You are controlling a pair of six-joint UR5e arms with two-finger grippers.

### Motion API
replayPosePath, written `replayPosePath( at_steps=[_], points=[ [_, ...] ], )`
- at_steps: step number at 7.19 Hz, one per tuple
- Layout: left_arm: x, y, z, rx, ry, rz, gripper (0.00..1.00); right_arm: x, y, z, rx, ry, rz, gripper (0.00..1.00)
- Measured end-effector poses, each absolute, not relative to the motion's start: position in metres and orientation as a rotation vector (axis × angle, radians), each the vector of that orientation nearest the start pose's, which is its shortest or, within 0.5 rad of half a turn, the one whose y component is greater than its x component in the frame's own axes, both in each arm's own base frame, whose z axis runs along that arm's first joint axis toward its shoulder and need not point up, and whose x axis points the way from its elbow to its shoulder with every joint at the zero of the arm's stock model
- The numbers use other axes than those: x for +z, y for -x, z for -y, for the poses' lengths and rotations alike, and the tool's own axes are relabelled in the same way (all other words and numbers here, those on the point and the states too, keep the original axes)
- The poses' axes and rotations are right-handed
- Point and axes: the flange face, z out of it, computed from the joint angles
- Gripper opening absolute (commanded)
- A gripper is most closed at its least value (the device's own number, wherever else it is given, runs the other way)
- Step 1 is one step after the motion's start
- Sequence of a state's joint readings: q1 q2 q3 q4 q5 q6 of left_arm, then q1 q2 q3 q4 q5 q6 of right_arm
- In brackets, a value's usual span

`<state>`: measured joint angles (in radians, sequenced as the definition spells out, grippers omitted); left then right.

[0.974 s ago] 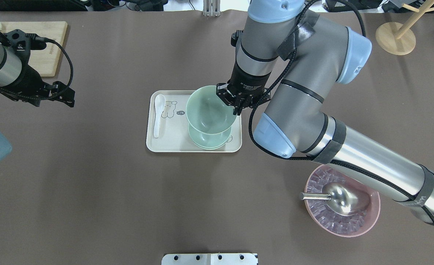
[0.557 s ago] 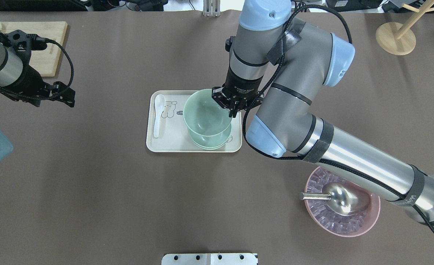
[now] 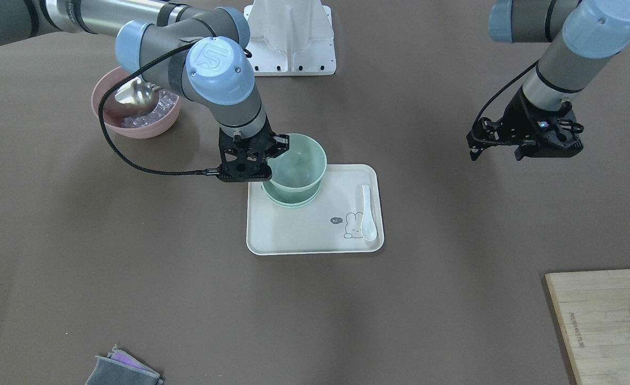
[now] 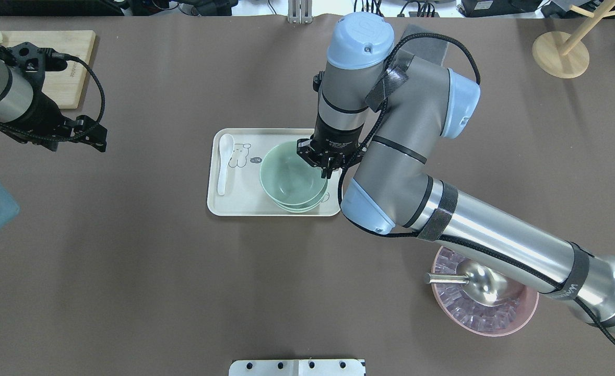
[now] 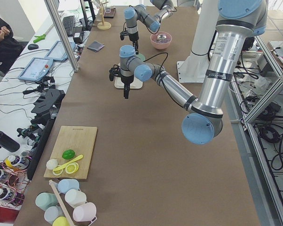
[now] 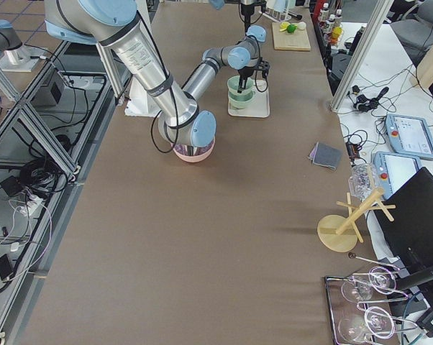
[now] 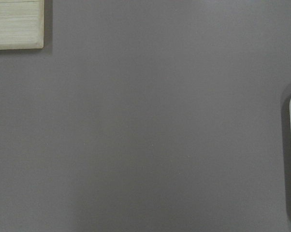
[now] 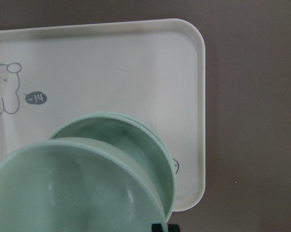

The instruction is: Stack green bowls together

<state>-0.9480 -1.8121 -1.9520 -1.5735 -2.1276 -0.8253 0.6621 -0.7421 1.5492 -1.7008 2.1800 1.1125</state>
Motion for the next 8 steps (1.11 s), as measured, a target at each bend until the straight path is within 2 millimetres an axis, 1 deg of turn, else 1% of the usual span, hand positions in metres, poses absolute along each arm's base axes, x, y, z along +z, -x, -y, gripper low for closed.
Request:
replayPosePath(
  at_steps=[8],
  points=[
    [0.358, -0.258, 0.496, -0.019, -0.096, -0.802, 0.98, 0.182, 0.525, 0.505, -0.009, 0.159, 0.850, 0.00]
  ],
)
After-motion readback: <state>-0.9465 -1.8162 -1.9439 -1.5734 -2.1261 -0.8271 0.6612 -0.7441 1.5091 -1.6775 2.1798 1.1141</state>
